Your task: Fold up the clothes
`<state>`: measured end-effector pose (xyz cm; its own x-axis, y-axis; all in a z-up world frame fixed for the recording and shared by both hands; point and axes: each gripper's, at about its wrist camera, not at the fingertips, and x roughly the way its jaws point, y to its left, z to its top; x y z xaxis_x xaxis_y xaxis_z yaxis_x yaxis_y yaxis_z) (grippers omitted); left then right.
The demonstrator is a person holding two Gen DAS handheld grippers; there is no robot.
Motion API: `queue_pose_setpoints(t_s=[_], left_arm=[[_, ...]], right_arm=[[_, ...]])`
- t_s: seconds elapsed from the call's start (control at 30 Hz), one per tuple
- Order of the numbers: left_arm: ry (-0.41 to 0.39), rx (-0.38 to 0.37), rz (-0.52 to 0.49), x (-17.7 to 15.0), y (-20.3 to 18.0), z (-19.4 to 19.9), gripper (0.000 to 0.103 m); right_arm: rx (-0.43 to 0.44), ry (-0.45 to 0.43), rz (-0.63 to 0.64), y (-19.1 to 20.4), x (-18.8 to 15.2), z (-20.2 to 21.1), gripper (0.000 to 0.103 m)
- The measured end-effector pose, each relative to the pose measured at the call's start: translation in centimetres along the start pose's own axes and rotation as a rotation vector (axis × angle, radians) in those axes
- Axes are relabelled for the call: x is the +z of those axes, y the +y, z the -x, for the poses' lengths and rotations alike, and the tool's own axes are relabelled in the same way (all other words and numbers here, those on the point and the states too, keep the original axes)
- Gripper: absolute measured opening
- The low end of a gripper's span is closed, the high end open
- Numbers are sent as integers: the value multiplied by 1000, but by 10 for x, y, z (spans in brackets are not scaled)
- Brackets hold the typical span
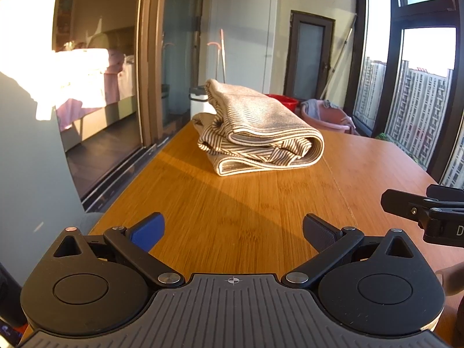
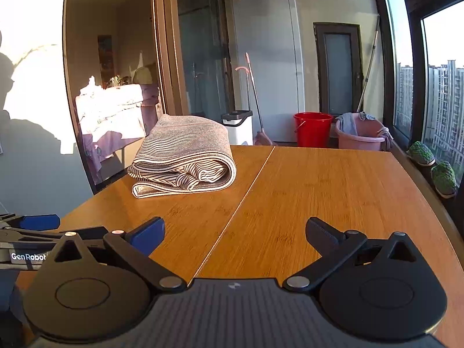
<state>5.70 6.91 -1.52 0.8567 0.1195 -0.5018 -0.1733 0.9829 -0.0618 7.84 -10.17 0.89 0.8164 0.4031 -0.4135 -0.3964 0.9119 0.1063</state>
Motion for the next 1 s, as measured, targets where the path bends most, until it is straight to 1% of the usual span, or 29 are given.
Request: queue_pose_setpoints(t_s=[0.53, 1.0], left_arm=[[12, -2, 29, 0, 3, -1, 103], [14, -2, 31, 0, 2, -1, 103]], right_arm=[[-7, 8, -4, 0, -1, 0, 103], [-8, 5, -6, 4, -2, -2, 103]])
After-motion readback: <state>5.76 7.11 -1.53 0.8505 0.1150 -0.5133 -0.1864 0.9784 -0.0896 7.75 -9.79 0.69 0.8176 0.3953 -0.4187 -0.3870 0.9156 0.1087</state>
